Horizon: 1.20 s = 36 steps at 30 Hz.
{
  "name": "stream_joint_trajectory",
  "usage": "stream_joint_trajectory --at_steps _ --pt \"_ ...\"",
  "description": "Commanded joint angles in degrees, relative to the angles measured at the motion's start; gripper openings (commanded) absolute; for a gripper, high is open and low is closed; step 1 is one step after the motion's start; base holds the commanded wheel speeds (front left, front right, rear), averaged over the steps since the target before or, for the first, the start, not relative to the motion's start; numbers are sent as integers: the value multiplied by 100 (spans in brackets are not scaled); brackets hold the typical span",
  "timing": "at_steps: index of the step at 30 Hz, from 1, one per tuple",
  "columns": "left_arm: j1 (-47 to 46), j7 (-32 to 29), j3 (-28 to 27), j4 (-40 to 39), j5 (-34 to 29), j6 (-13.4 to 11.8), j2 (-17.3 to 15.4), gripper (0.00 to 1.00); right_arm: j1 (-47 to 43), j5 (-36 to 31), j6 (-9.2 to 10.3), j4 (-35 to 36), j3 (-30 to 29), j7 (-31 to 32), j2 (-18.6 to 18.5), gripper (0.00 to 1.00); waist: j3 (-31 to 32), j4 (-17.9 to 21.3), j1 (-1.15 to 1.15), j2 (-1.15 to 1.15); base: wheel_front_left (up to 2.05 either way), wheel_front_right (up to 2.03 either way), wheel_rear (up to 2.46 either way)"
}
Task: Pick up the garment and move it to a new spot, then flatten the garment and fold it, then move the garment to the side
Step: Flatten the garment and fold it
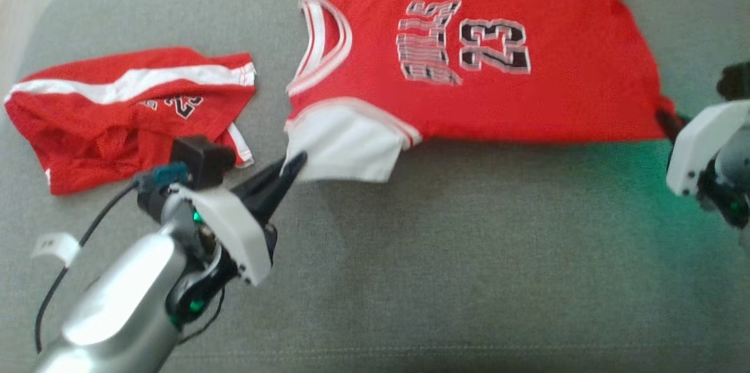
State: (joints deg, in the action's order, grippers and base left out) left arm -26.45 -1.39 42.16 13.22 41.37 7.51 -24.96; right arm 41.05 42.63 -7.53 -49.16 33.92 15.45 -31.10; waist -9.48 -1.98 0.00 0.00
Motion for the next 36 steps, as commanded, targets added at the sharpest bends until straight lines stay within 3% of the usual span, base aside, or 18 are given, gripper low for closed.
stream_joint_trajectory --at_steps 1,13,23,28,36 --pt "-137 -35 -224 -232 52 -3 -268 0 -83 57 4 147 62 22 -203 0 106 27 0 0 0 0 0" --pt "570 -908 124 -1362 668 -3 -976 0 -785 607 4 594 331 923 -508 0 598 116 0 0 0 0 0" --pt "988 -1603 350 -2219 1019 -78 -1477 0 -1409 1102 4 1322 189 2056 -823 0 754 236 0 0 0 0 0" --pt "778 -1518 152 -2325 893 -256 -1513 0 -1300 954 4 1630 -150 2166 -884 0 545 305 0 0 0 0 0" --pt "47 -1645 29 -1993 800 -179 -1417 0 -914 624 4 1743 -682 2403 -717 0 59 282 0 0 0 0 0"
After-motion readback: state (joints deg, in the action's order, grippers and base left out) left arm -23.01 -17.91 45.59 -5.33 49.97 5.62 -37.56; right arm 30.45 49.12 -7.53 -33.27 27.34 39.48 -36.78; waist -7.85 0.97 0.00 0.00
